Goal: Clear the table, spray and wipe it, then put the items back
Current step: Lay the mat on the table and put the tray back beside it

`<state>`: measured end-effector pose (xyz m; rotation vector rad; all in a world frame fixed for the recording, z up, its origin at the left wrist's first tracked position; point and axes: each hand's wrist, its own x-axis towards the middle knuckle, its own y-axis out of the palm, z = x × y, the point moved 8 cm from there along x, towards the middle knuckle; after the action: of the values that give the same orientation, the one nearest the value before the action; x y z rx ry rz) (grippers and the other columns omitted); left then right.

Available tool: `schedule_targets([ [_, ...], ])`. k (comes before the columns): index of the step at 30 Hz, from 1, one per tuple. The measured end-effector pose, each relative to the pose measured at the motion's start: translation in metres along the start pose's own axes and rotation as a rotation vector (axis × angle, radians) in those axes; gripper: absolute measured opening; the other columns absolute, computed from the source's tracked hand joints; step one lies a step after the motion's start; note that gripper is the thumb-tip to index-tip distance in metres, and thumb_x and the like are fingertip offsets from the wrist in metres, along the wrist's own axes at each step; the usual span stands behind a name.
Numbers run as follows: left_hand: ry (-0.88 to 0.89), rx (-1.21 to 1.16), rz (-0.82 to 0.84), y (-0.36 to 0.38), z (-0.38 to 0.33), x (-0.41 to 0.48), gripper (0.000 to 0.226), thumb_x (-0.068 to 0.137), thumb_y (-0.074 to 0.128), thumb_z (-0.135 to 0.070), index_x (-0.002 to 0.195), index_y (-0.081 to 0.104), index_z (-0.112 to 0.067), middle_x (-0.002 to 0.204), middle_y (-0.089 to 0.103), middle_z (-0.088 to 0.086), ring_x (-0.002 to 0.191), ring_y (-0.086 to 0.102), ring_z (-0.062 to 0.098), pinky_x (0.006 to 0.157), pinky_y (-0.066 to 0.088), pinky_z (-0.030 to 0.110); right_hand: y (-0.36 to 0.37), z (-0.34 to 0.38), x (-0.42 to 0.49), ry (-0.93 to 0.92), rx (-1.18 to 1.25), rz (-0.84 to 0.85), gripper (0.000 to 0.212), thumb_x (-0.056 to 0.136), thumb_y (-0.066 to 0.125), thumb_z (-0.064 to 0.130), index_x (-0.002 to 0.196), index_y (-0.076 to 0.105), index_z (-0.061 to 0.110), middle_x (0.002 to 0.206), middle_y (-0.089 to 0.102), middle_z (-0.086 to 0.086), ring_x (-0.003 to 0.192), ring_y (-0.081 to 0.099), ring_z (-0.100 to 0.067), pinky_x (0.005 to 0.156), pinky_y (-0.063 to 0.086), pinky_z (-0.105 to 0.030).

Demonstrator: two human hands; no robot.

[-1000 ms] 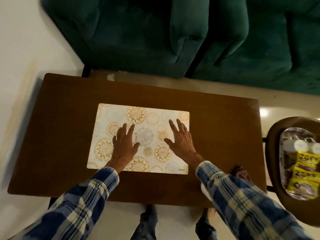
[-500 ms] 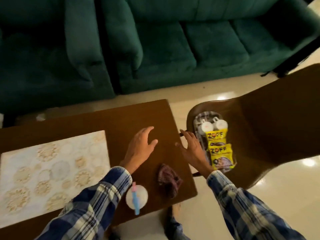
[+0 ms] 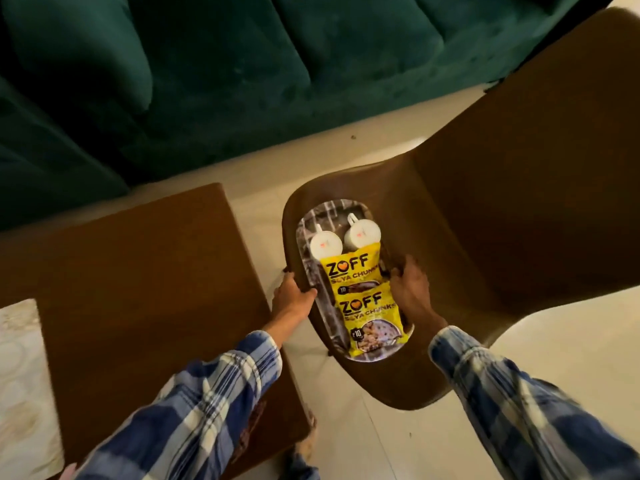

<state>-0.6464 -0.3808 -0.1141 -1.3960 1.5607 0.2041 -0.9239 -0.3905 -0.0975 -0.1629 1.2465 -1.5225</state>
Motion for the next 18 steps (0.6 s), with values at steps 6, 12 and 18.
schedule_targets([
  [6,0.037,-0.074,-0.112,0.016,0.0,0.026,0.033,0.09,0.068,-0.031,0.117,0.056,-0.016,0.119,0.068,0.009,0.107,0.065,0.031,0.092,0.055,0.048,0.01,0.015,0.021,-0.059,0.003,0.121,0.036,0.102,0.054,0.032,0.137,0.048,0.022,0.122,0.055,0.006,0.112,0.055,-0.019,0.1,0.048,-0.049],
  [12,0.081,-0.032,-0.162,0.006,-0.016,0.021,0.029,0.091,0.062,-0.01,0.12,0.054,-0.013,0.121,0.063,0.013,0.113,0.06,0.034,0.095,0.052,0.05,0.002,0.02,0.03,-0.047,-0.055,0.149,0.051,0.093,0.059,0.005,0.141,0.047,0.018,0.132,0.06,-0.007,0.115,0.061,-0.028,0.091,0.055,-0.053],
  [18,0.12,-0.059,-0.176,-0.06,-0.027,-0.012,0.02,0.088,0.065,-0.01,0.105,0.056,-0.018,0.108,0.067,0.006,0.098,0.067,0.028,0.077,0.06,0.04,-0.031,0.074,-0.014,-0.15,-0.032,0.124,0.028,0.092,0.056,-0.001,0.109,0.056,0.021,0.101,0.064,0.003,0.095,0.065,-0.02,0.086,0.058,-0.053],
])
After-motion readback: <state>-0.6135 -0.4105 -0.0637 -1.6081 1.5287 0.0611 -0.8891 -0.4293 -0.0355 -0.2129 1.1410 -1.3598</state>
